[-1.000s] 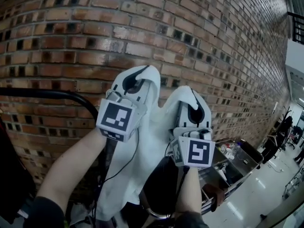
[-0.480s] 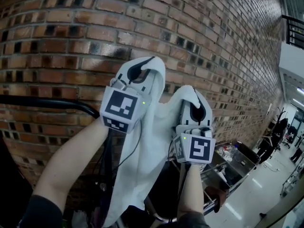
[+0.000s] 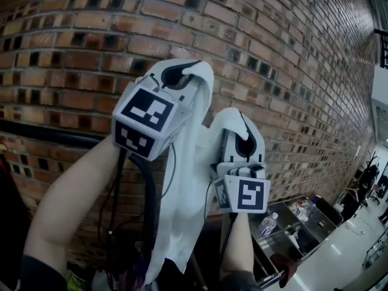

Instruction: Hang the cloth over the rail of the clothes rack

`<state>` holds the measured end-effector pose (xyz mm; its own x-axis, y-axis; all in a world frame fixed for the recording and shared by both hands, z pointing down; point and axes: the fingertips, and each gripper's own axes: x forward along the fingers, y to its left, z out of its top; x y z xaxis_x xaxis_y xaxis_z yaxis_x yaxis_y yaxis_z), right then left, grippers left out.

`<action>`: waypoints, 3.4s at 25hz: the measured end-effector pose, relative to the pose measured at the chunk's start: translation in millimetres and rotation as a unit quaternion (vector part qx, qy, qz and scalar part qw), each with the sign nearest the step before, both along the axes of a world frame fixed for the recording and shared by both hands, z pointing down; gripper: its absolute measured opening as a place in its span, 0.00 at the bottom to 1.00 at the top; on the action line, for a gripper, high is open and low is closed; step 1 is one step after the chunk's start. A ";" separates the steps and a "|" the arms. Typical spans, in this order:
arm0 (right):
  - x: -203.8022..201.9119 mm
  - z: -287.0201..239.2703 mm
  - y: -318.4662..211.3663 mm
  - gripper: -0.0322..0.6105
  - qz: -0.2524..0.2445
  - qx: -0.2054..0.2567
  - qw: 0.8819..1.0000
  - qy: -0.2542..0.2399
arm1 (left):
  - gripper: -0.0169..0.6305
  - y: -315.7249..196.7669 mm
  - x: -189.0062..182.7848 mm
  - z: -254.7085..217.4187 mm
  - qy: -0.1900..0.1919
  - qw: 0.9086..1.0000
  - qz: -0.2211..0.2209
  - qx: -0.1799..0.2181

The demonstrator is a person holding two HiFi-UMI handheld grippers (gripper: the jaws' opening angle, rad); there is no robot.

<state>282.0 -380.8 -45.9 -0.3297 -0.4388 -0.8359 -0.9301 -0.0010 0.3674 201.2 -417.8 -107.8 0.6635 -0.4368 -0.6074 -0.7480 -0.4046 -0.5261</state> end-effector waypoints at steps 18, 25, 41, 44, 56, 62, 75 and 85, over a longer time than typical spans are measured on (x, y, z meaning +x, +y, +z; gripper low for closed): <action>-126.8 20.8 -43.9 0.08 -0.085 -0.022 0.992 0.095 | 0.10 -31.5 -162.1 6.7 -0.066 0.988 -0.135 -0.021; -161.3 4.5 -39.4 0.08 -0.120 -0.013 0.991 0.062 | 0.10 -35.6 -245.9 -1.4 -0.045 0.986 -0.156 -0.036; -235.9 -35.0 23.2 0.08 -0.049 0.056 0.991 0.115 | 0.10 -14.7 -362.8 -31.9 -0.011 0.982 -0.191 -0.005; -258.0 -34.3 33.6 0.08 -0.026 0.057 0.990 0.129 | 0.10 7.2 -397.0 -38.8 0.004 0.973 -0.224 0.060; -335.4 -27.9 80.0 0.08 0.097 0.127 0.968 0.195 | 0.10 96.1 -461.4 -26.7 0.026 0.936 -0.291 0.197; -324.8 -1.0 99.1 0.08 0.061 0.110 0.978 0.164 | 0.10 141.0 -460.6 6.4 0.025 0.932 -0.305 0.193; -320.6 95.5 137.0 0.08 0.007 0.055 0.996 0.071 | 0.10 192.8 -509.2 139.4 0.042 0.940 -0.296 0.162; -334.3 156.8 122.3 0.08 0.042 0.006 0.998 0.041 | 0.10 193.5 -538.5 217.3 0.017 0.940 -0.299 0.164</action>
